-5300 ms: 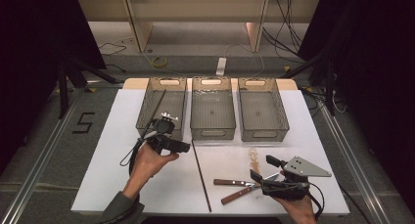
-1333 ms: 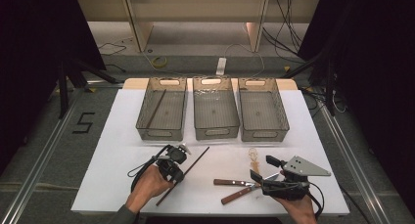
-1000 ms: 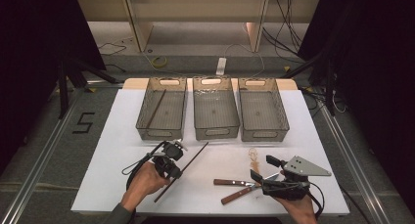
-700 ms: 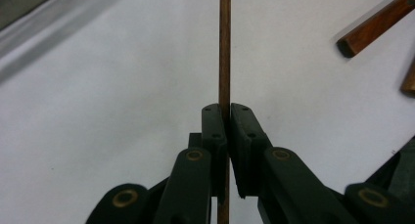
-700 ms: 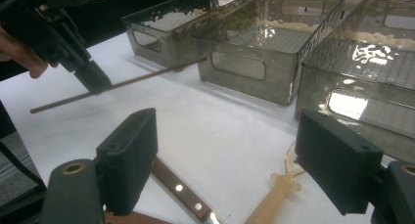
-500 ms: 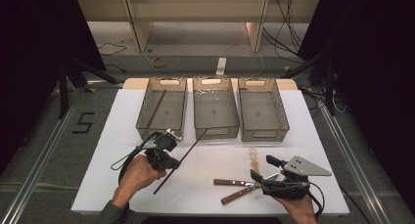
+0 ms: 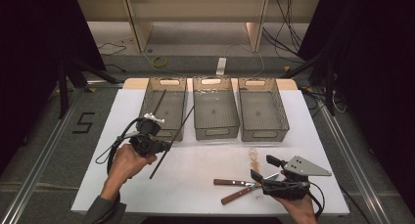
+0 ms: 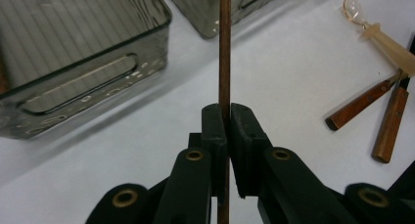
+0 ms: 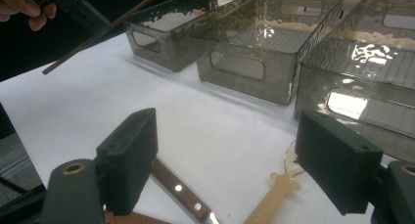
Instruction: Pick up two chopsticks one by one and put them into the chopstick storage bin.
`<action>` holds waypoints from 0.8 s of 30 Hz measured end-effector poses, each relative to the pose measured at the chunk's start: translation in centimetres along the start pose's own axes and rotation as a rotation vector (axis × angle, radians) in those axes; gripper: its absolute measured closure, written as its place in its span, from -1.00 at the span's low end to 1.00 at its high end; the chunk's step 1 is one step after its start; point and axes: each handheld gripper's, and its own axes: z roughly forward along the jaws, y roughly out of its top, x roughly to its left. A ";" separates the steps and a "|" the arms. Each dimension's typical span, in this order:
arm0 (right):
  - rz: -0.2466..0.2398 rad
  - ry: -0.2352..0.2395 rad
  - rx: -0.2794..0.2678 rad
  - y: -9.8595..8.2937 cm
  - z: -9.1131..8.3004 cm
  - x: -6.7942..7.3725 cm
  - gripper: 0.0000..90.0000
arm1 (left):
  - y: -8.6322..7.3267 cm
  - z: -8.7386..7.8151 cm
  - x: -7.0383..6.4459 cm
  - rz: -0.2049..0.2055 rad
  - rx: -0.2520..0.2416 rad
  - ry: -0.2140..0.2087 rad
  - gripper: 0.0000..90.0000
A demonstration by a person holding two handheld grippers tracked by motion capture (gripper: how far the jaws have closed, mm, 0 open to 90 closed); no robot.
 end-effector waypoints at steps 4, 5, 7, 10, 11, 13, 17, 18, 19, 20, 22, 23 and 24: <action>0.004 -0.001 0.005 0.0 0.1 0.0 -0.45 | 0.4 -0.3 0.9 -0.023 -0.026 0.003 0.89; 0.004 -0.001 0.005 0.0 0.1 0.0 -0.45 | 0.6 -0.4 1.2 -0.029 -0.037 0.006 0.89; 0.003 -0.001 0.005 0.0 0.1 0.0 -0.45 | 0.9 -0.6 1.6 -0.036 -0.051 0.011 0.89; 0.007 -0.002 0.006 -0.1 0.1 -0.1 -0.45 | 1.5 -1.1 2.2 -0.046 -0.081 0.023 0.89; 0.006 -0.003 0.006 -0.1 0.1 -0.1 -0.45 | 1.8 -1.3 2.5 -0.048 -0.096 0.030 0.89; 0.006 -0.004 0.003 -0.1 0.1 -0.1 -0.45 | 2.1 -1.6 2.9 -0.060 -0.124 0.038 0.89; 0.007 -0.004 0.002 -0.1 0.1 -0.1 -0.45 | 2.7 -2.0 4.0 -0.089 -0.166 0.047 0.89; 0.007 -0.004 0.000 -0.1 0.1 -0.1 -0.45 | 2.9 -2.0 4.3 -0.093 -0.172 0.049 0.89; 0.007 -0.004 0.001 -0.1 0.1 -0.1 -0.45 | 3.0 -2.0 4.4 -0.095 -0.179 0.049 0.89; 0.007 -0.004 0.002 -0.1 0.1 -0.1 -0.45 | 3.0 -2.0 4.4 -0.095 -0.179 0.049 0.89; 0.006 -0.005 0.003 -0.1 0.1 -0.1 -0.45 | 3.9 -2.0 4.9 -0.096 -0.194 0.058 0.89; 0.006 -0.006 0.001 -0.1 0.1 -0.1 -0.45 | 4.4 -2.0 5.0 -0.097 -0.202 0.067 0.89; 0.006 -0.006 -0.002 -0.1 0.1 -0.1 -0.45 | 4.8 -2.0 5.1 -0.095 -0.205 0.071 0.89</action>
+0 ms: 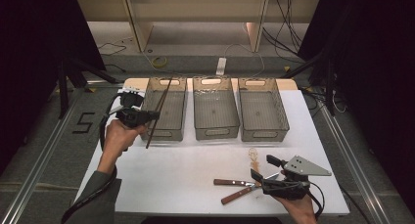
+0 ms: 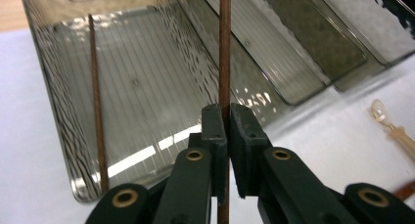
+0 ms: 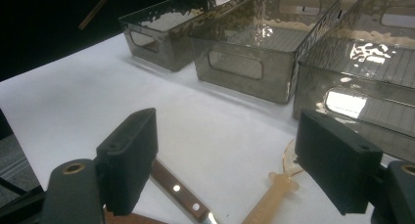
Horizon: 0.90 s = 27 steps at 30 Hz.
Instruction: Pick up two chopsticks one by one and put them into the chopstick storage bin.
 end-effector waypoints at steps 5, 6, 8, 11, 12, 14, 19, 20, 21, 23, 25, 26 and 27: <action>0.002 0.002 -0.003 0.0 0.0 0.0 -0.45 | 1.8 0.4 0.4 0.001 -0.018 0.026 0.89; 0.001 0.002 -0.003 0.0 0.0 0.0 -0.45 | 2.1 0.6 0.8 -0.006 -0.021 0.030 0.89; 0.000 0.004 -0.001 0.0 0.0 0.0 -0.45 | 2.7 0.9 1.2 -0.014 -0.031 0.042 0.89; -0.001 0.006 -0.001 0.0 0.0 0.0 -0.45 | 3.4 1.3 1.6 -0.014 -0.041 0.057 0.88; 0.000 0.006 -0.002 0.0 0.0 0.0 -0.45 | 3.6 1.4 1.8 -0.015 -0.043 0.063 0.89; -0.001 0.006 0.000 0.0 0.0 0.0 -0.45 | 4.0 1.8 2.1 -0.015 -0.048 0.069 0.88; -0.001 0.009 -0.001 0.0 0.0 0.0 -0.45 | 4.6 2.8 2.8 -0.020 -0.057 0.086 0.88; 0.000 0.009 -0.001 0.0 0.0 0.0 -0.45 | 4.7 3.1 3.0 -0.025 -0.062 0.090 0.89; 0.000 0.010 -0.001 0.0 0.0 0.0 -0.45 | 4.7 3.2 3.2 -0.023 -0.062 0.091 0.88; -0.001 0.011 0.000 0.0 0.0 0.1 -0.45 | 4.8 3.7 3.7 -0.028 -0.056 0.103 0.89; 0.001 0.012 -0.004 0.0 -0.1 0.1 -0.45 | 4.9 3.9 4.0 -0.028 -0.052 0.104 0.88; 0.000 0.013 -0.002 0.0 -0.1 0.1 -0.45 | 5.0 4.0 4.1 -0.028 -0.054 0.106 0.89; -0.001 0.014 -0.001 0.0 0.0 0.1 -0.45 | 5.0 4.0 4.2 -0.031 -0.057 0.105 0.89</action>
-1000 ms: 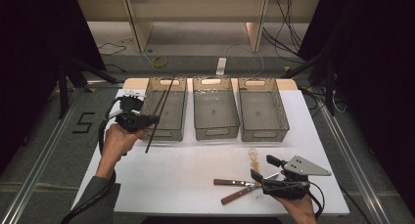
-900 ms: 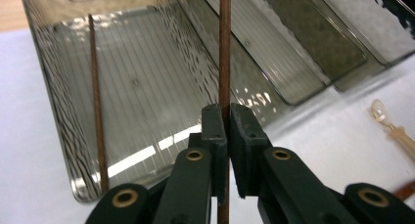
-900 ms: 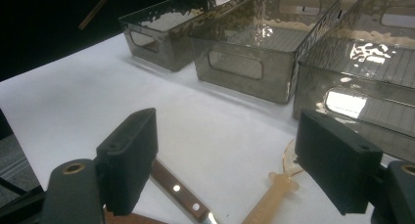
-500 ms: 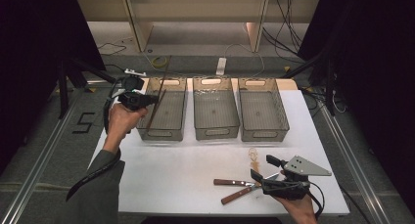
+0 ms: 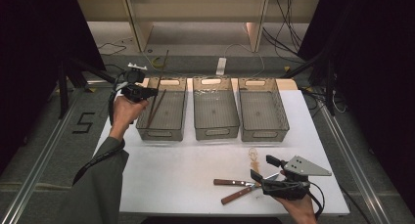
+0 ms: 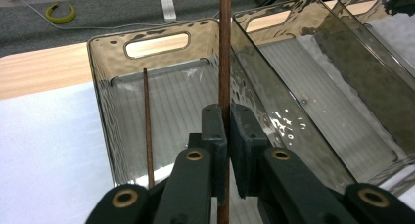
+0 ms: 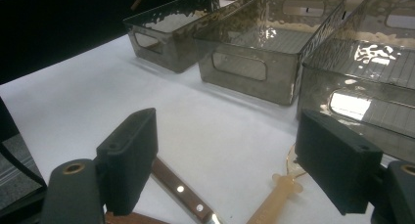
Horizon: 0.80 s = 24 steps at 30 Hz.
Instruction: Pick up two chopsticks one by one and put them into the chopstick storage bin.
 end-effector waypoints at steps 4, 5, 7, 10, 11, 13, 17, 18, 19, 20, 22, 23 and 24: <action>0.001 0.001 0.001 0.0 0.0 0.0 -0.45 | 0.1 0.1 0.3 -0.018 -0.007 0.007 0.88; 0.000 0.002 0.001 0.0 0.0 0.0 -0.45 | 0.1 0.1 0.3 -0.018 -0.007 0.007 0.88; 0.000 0.002 -0.001 0.0 0.0 0.0 -0.45 | 0.0 0.3 0.5 -0.016 -0.003 0.011 0.88; -0.001 0.003 0.001 0.0 0.0 0.0 -0.45 | -0.4 0.8 0.6 -0.019 0.004 0.017 0.88; -0.001 0.003 0.001 0.0 0.0 0.1 -0.45 | -0.6 1.1 0.8 -0.021 0.009 0.015 0.88; 0.002 0.004 0.002 0.0 0.0 0.1 -0.45 | -0.8 1.5 1.0 -0.018 0.019 0.020 0.88; 0.003 0.004 0.001 0.0 0.1 0.0 -0.45 | -1.0 1.9 1.1 -0.013 0.021 0.017 0.88; 0.003 0.005 0.000 0.0 0.1 0.0 -0.45 | -1.0 1.9 1.0 -0.014 0.018 0.019 0.88; 0.004 0.005 0.003 0.0 0.1 0.0 -0.45 | -1.1 2.0 0.9 -0.007 0.013 0.026 0.88; 0.003 0.005 0.004 0.0 0.1 0.0 -0.45 | -1.2 2.1 0.9 -0.011 0.010 0.026 0.88; 0.003 0.005 0.001 0.0 0.1 0.0 -0.45 | -1.4 2.3 0.8 -0.006 0.018 0.026 0.88; 0.003 0.005 0.002 0.0 0.1 0.1 -0.45 | -1.5 2.4 0.8 -0.007 0.020 0.027 0.88; 0.001 0.005 0.003 0.0 0.1 0.0 -0.45 | -1.5 2.5 0.8 -0.014 0.021 0.025 0.88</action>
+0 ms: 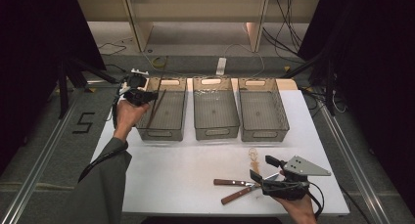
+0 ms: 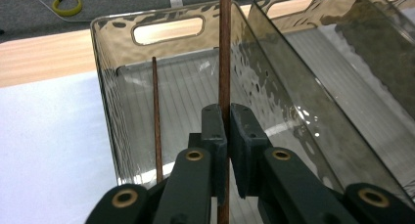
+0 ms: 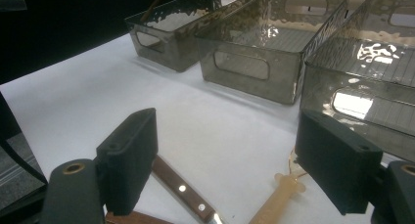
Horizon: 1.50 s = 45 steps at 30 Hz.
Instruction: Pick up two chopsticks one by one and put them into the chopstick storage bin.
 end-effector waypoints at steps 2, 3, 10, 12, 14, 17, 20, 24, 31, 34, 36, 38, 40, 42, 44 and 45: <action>0.002 0.000 -0.005 0.0 0.0 0.0 -0.45 | -0.2 0.1 0.0 0.003 0.001 -0.001 0.88; 0.003 0.000 -0.005 0.0 0.0 0.0 -0.45 | -0.3 0.2 0.0 0.006 0.007 -0.002 0.88; -0.001 0.000 0.001 0.0 0.0 0.0 -0.45 | -0.8 0.8 0.0 0.014 0.027 0.010 0.88; 0.000 0.000 -0.004 0.0 0.0 0.0 -0.45 | -0.9 0.9 0.0 0.009 0.027 0.011 0.88; -0.001 -0.001 -0.001 0.0 0.0 0.0 -0.45 | -1.1 1.1 0.1 0.008 0.040 0.014 0.88; 0.000 -0.001 -0.004 0.0 0.0 0.0 -0.45 | -1.3 1.2 0.1 0.008 0.047 0.011 0.88; -0.001 -0.001 0.001 0.0 0.0 0.0 -0.45 | -1.4 1.5 0.0 0.019 0.061 0.016 0.88; -0.001 -0.001 0.002 0.0 0.0 0.0 -0.45 | -1.7 1.7 0.2 0.015 0.069 0.017 0.87; -0.001 -0.001 -0.002 0.0 -0.1 0.0 -0.45 | -1.9 1.8 0.3 -0.011 0.076 0.045 0.82; -0.003 -0.003 -0.001 0.0 -0.1 0.0 -0.45 | -1.8 1.5 0.3 -0.028 0.074 0.033 0.62; -0.001 -0.002 -0.003 0.0 -0.1 0.0 -0.45 | -1.7 0.9 0.3 -0.056 0.048 0.019 0.54; -0.002 -0.003 0.000 0.0 -0.1 0.0 -0.45 | -1.7 0.4 0.2 -0.080 0.024 -0.007 0.35; -0.001 -0.004 -0.002 0.0 -0.1 0.0 -0.45 | -1.8 -0.3 0.0 -0.093 0.015 -0.047 0.17; -0.003 -0.004 -0.001 0.0 -0.1 0.0 -0.45 | -1.9 -0.8 -0.5 -0.090 0.012 -0.072 0.02; -0.003 -0.005 0.000 0.0 0.0 0.0 -0.45 | -2.0 -1.2 -1.1 -0.063 0.008 -0.073 -0.13; -0.002 -0.004 0.000 0.0 0.0 0.0 -0.45 | -2.1 -1.5 -1.3 -0.067 0.003 -0.081 -0.15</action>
